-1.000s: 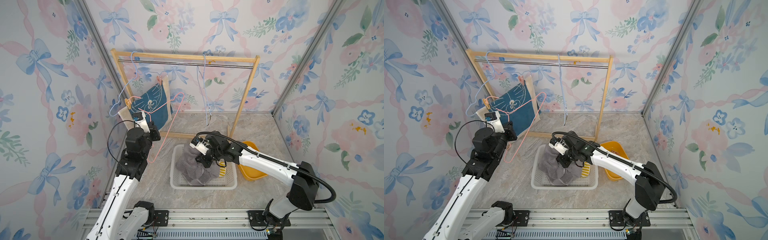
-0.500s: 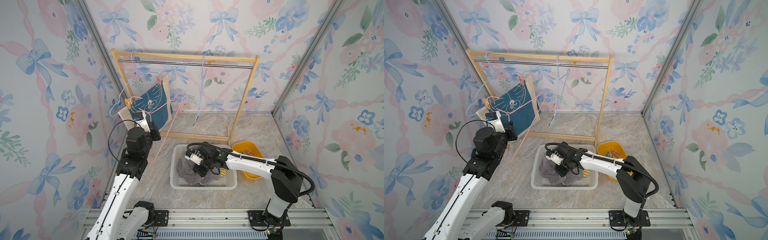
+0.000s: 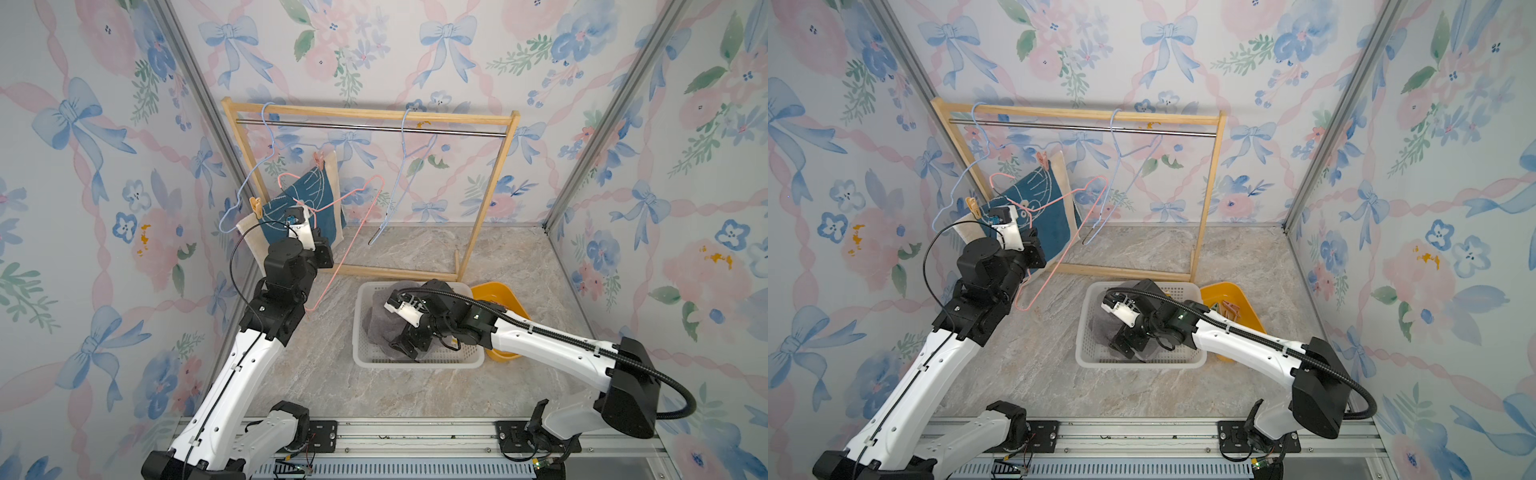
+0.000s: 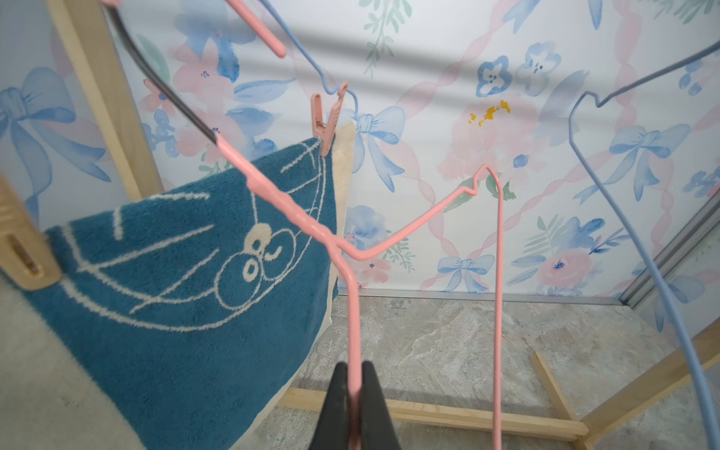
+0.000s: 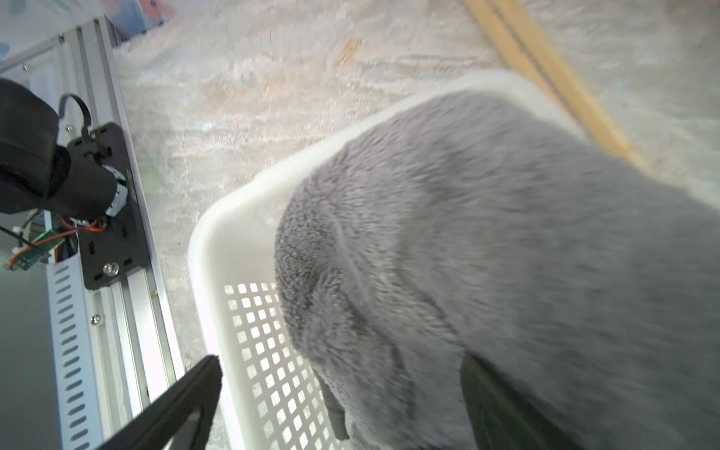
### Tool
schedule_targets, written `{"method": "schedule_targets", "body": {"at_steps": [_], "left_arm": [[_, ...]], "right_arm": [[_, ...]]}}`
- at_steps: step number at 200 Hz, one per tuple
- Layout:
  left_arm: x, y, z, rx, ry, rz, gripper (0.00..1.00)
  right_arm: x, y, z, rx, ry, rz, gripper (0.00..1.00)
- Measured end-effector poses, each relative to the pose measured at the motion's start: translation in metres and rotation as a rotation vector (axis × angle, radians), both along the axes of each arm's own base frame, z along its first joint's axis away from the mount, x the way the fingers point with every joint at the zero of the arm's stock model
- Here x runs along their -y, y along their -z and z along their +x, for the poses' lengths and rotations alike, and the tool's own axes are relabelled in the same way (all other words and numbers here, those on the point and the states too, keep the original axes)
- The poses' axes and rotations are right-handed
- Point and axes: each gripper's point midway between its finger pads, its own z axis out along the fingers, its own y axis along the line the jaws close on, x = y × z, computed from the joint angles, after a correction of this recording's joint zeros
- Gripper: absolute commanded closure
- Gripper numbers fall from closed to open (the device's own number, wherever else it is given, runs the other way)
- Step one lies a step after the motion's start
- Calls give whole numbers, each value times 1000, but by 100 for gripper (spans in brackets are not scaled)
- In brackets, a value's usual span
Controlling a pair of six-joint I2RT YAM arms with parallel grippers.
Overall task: Remove the clothespins securing towels to the hanger
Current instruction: Place the towel in the basket, then place the hanger on the clothesline.
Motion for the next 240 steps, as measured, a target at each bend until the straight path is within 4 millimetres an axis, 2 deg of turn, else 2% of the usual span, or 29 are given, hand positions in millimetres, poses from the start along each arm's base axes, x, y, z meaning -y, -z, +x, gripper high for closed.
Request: {"method": "schedule_targets", "body": {"at_steps": [20, 50, 91, 128, 181, 213, 240], "left_arm": [[10, -5, 6, 6, 9, 55, 100], [11, -18, 13, 25, -3, 115, 100], [14, -58, 10, 106, 13, 184, 100], [31, -85, 8, 164, 55, 265, 100], [61, -98, 27, 175, 59, 423, 100], [64, -107, 38, 178, 20, 479, 100], [65, -123, 41, 199, -8, 495, 100]], "right_arm": [[9, -30, 3, 19, 17, 83, 2], [20, -73, 4, 33, 28, 220, 2], [37, -105, 6, 46, 50, 339, 2], [52, -112, 9, 52, 80, 380, 2], [55, -111, 10, 45, 89, 386, 2], [55, -111, 11, 44, 90, 388, 2], [55, -111, 11, 43, 91, 390, 2]]}}
